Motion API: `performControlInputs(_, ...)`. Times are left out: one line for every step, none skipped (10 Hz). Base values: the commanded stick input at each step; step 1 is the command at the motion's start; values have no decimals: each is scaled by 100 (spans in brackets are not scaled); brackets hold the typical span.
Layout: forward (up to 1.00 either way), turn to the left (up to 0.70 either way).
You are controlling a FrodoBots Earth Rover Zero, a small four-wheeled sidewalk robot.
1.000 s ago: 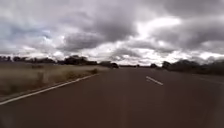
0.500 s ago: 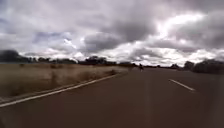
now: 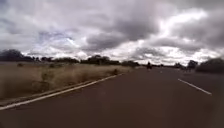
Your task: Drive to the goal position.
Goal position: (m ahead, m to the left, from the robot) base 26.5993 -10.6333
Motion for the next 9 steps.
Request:
performControlInputs(100, -18)
performControlInputs(100, 3)
performControlInputs(100, 4)
performControlInputs(100, 4)
performControlInputs(100, 4)
performControlInputs(100, 4)
performControlInputs(100, 4)
performControlInputs(100, 4)
performControlInputs(100, 4)
